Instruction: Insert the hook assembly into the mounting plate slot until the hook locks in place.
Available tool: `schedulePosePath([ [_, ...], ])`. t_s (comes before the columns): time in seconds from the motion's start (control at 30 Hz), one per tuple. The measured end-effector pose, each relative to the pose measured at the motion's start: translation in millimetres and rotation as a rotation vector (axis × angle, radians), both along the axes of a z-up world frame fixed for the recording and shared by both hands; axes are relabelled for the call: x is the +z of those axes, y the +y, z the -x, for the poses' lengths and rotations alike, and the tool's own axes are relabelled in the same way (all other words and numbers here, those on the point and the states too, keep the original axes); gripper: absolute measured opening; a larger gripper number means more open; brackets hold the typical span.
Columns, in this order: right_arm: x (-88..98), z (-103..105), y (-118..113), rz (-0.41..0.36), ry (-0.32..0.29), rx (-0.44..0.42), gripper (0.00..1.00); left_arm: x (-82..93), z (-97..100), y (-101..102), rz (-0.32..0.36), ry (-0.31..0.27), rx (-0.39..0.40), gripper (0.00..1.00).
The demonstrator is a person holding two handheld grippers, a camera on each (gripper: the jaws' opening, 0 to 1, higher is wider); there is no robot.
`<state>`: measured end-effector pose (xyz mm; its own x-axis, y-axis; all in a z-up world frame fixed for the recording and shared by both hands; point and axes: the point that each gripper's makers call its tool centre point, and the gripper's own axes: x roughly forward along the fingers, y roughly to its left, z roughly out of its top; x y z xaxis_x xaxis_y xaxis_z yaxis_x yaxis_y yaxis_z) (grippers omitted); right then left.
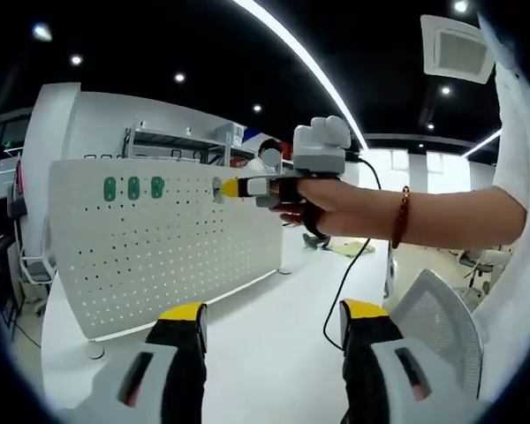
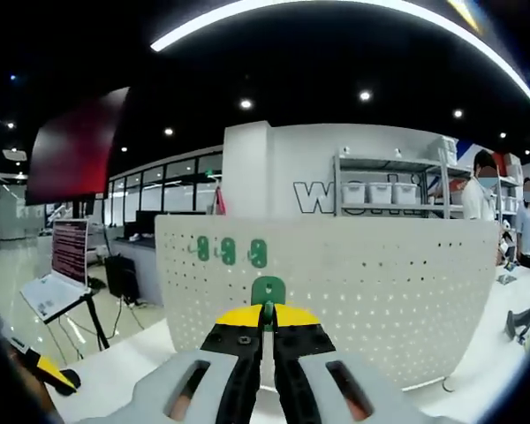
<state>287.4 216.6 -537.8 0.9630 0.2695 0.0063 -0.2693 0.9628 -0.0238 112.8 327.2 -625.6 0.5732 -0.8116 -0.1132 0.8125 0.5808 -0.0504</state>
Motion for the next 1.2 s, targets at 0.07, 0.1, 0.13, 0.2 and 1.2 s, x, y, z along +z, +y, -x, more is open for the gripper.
schedulePosePath([
  [0.07,2.9,-3.7,2.0,0.004,-0.01,0.004,0.02,1.0,-0.5,1.8,-0.001,-0.004,0.004,0.64],
  [0.1,3.4,-6.1,2.8,0.002,-0.009,0.004,0.01,1.4,-0.7,2.9,-0.001,-0.006,0.007,0.64],
  [0.13,3.5,-6.8,3.1,0.003,-0.008,0.004,0.01,1.5,-0.9,3.5,-0.002,-0.007,0.007,0.64],
  [0.2,4.4,-11.1,4.5,0.01,-0.012,0.004,0.01,1.8,-1.7,4.8,-0.002,-0.008,0.012,0.64],
  [1.2,19.0,-54.3,-0.2,-0.001,-0.071,-0.065,0.01,7.6,-12.4,24.3,0.015,-0.029,0.053,0.69],
])
